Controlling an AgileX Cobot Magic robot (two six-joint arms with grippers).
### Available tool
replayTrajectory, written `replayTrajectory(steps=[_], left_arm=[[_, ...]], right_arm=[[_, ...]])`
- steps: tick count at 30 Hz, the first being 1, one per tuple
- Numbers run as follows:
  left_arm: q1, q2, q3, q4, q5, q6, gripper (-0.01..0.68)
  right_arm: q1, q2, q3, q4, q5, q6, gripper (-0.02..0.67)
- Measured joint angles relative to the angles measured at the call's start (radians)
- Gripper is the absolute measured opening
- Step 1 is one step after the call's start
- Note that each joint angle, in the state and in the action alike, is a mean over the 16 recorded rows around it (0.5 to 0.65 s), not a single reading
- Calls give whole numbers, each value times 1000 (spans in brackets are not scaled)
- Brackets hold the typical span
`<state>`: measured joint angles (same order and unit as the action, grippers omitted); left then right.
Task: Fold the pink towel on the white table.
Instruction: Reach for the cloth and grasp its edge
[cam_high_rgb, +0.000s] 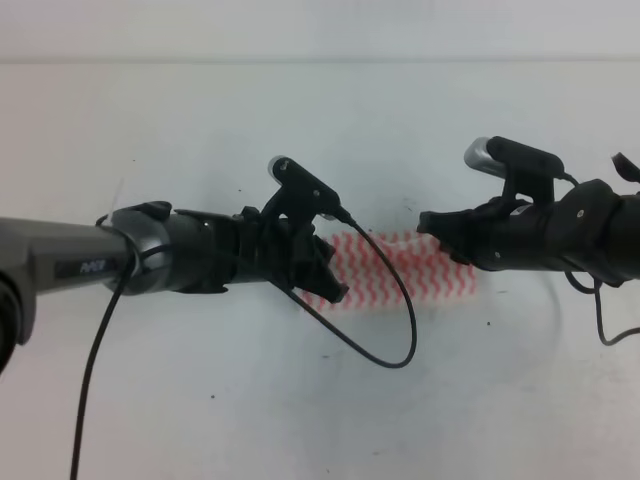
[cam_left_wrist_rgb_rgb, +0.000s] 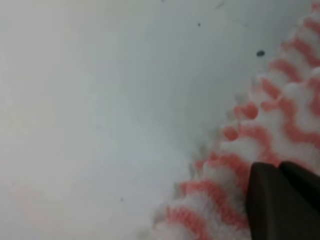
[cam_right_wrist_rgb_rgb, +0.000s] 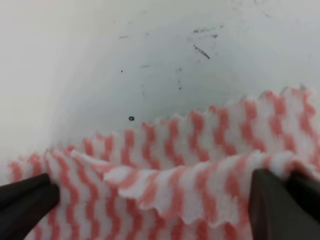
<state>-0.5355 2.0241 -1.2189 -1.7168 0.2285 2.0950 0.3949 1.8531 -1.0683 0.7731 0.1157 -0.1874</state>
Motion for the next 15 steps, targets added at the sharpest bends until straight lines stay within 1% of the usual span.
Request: replayTrajectory(steps=[7,15], left_arm=[[0,11,-6,0,22,41,-4],[-2,0,-14,-20,179,91,-5]], right_arm=[[0,0,0,-4,6,0,-16],[0,-1,0,-7,10,0,-16]])
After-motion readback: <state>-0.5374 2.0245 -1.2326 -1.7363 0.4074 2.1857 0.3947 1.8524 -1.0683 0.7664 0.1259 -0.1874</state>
